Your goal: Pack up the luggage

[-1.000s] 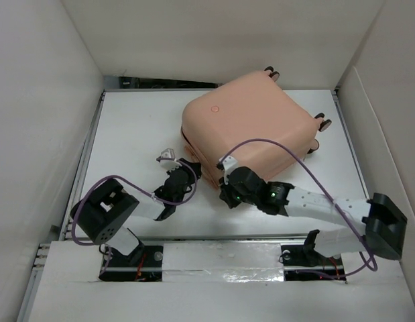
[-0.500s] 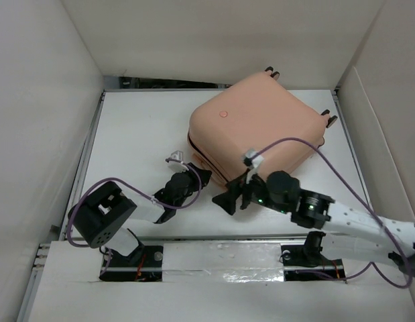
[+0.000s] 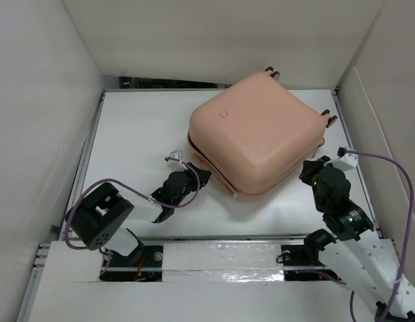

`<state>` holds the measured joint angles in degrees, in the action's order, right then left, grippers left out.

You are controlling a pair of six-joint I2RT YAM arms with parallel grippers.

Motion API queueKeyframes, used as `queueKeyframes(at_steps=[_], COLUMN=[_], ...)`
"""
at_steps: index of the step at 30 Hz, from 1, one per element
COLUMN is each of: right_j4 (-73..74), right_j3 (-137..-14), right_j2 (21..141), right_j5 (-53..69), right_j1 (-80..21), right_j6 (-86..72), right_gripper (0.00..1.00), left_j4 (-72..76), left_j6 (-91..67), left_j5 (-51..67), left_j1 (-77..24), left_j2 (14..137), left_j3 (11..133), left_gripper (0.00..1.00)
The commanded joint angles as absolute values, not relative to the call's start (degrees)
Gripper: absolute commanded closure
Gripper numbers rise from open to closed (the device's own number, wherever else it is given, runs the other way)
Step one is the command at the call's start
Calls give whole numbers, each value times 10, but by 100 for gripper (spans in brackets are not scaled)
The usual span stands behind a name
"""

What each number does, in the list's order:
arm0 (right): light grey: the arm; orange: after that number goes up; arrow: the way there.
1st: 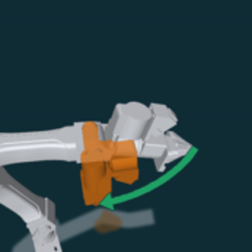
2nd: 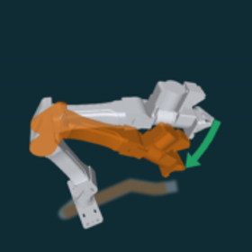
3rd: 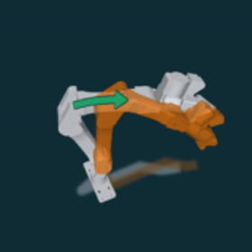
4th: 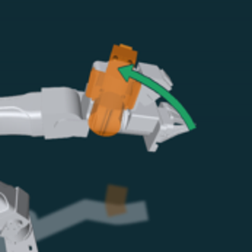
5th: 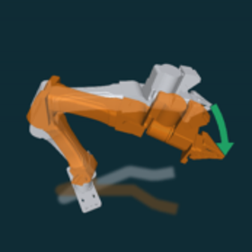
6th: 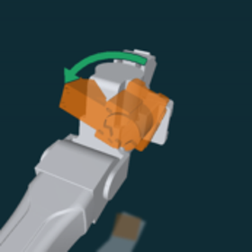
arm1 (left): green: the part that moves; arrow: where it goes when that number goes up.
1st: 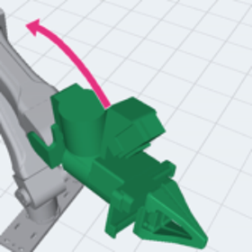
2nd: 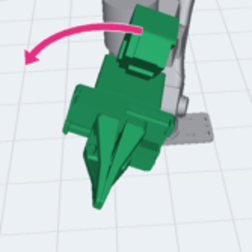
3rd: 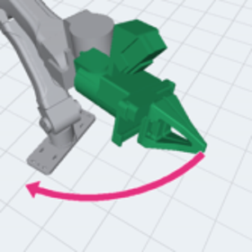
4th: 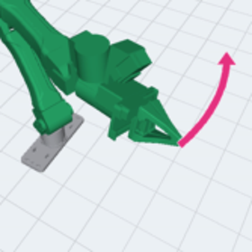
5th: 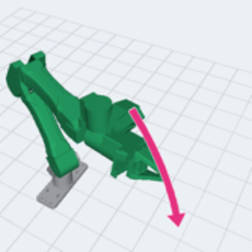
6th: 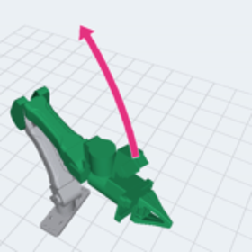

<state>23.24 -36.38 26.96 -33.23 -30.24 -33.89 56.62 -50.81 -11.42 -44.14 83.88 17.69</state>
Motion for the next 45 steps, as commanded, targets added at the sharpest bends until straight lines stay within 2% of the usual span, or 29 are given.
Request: queueKeyframes(at_steps=[1,5,6,8,9,12,14,15,16,21,26,30,34,37,41,42,45], right_j4=[237,149,113,68,11,-55,-55,-73,-83,-74,-55,-26,96,79,75,123,114], right_j3=[-338,-298,-292,-287,-287,-324,-377,-394,-408,-531,-612,-663,-757,-744,-727,-743,-692], right_j2=[295,346,392,441,490,568,666,666,701,809,879,929,982,970,949,944,879], right_j5=[-387,-282,-213,-146,-62,61,62,62,146,218,245,274,244,252,268,222,178], right_j1=[-215,-79,-27,15,40,40,26,17,8,-37,-65,-84,-140,-146,-152,-152,-130], right_j6=[-327,-280,-268,-256,-234,-206,-184,-184,-173,-145,-140,-134,-77,-83,-81,-69,-82], right_gripper=[100,100,99,94,92,86,83,83,83,83,83,78,77,74,63,57,46], left_j4=[605,614,620,631,630,613,613,615,616,621,627,630,642,642,643,645,666], left_j6=[-473,-472,-472,-469,-464,-456,-458,-458,-460,-464,-475,-471,-464,-458,-450,-454,-468], left_j5=[-40,-19,-18,-18,-24,-43,-52,-53,-53,-70,-86,-96,-90,-91,-119,-114,-89], left_j1=[-449,-449,-454,-469,-478,-511,-530,-535,-540,-600,-656,-695,-701,-701,-695,-677,-653], left_j2=[808,821,824,834,836,837,839,842,844,848,854,879,905,912,922,926,926], left_j3=[171,171,171,169,170,177,174,172,171,170,179,202,230,240,269,272,265], left_gripper=[100,100,100,100,100,100,100,100,100,100,100,100,100,100,100,100,100])
